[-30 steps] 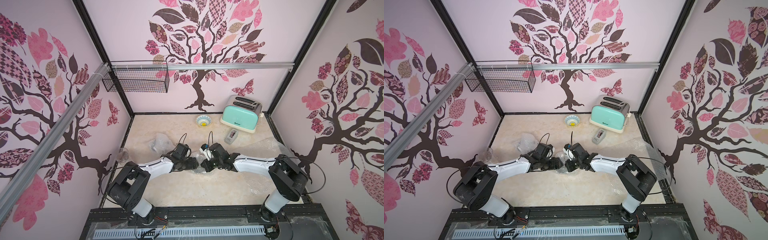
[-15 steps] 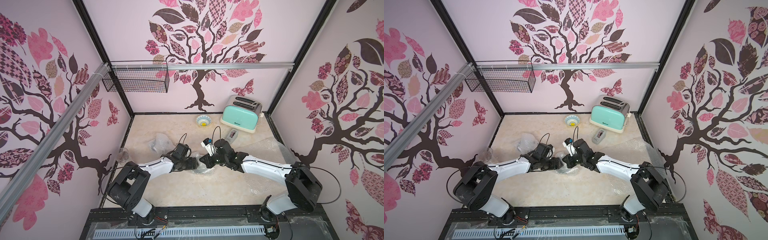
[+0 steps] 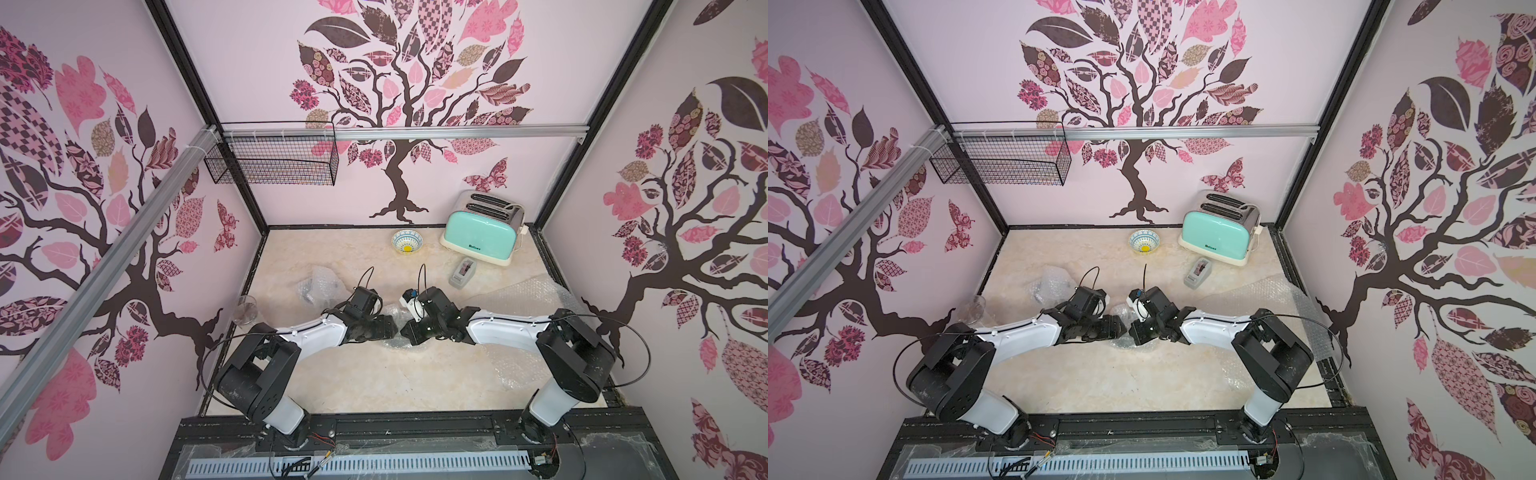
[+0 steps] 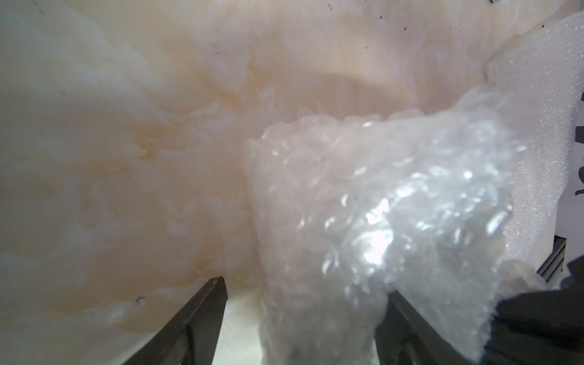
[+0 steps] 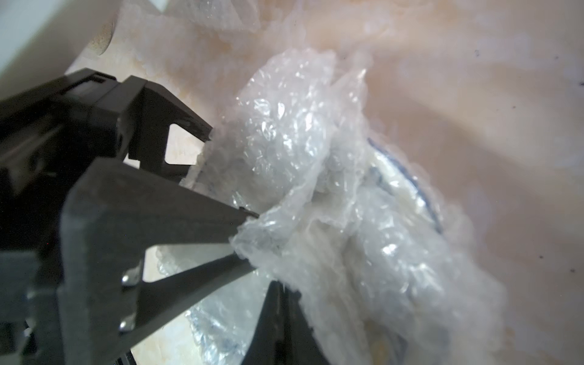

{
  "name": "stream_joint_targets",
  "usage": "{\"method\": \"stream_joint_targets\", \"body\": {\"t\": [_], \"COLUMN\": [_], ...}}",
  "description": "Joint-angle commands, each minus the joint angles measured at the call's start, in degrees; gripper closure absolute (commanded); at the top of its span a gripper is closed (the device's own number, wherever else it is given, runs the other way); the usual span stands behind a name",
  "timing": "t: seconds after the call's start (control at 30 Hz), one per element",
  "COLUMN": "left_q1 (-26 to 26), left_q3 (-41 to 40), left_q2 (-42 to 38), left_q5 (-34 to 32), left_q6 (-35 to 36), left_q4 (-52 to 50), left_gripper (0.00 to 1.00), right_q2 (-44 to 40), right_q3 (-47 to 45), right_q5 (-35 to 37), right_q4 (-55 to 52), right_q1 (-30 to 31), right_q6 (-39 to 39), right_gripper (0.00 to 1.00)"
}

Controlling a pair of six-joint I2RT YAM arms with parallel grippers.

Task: Wrap bowls in bubble wrap
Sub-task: Stick the tape on the bubble wrap.

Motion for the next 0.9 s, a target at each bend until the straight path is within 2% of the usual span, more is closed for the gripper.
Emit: {"method": "stream_joint_targets", "body": {"t": [0.0, 0.17, 0.33, 0.6, 0.77, 0.8, 0.87], "left_q1": [-0.3, -0.3, -0.3, -0.3, -0.3, -0.3, -0.3], "left_q3": [0.3, 0.4, 0.4, 0.3, 0.4, 0.4, 0.4], "left_q2": [0.1, 0.2, 0.2, 0.3, 0.2, 0.3, 0.3], "left_q5": [-1.1, -1.1, -1.1, -1.3, -1.6, -1.8, -2.2], "left_q6": [1.3, 1.2, 1.3, 1.3, 1.2, 1.2, 1.1], "left_q4": [-1.9, -1.9, -2.0, -1.9, -2.0, -2.0, -2.0], "left_gripper": [0.24, 0.24, 0.24, 0.24, 0.24, 0.24, 0.24], "right_q2": [-2.9, -8.8, -7.6, -3.3, -4.8, -6.3, -9.5], "right_q3": [-0.6, -2.1, -3.0, -3.9, -2.2, -2.2, -2.4], "right_q5": [1.0, -1.4, -5.2, -0.7, -0.3, -0.4, 0.2], "right_q4": [-2.0, 1.0, 0.3, -2.6, -3.7, -2.8, -0.8], "right_q1": [0.0, -0.1, 0.3, 0.5, 0.5, 0.5, 0.5], "right_q6": [-1.1, 0.1, 1.4, 1.3, 0.0, 0.0, -0.1], "right_gripper": [1.00, 1.00, 1.00, 1.00, 0.99, 0.99, 0.88]}}
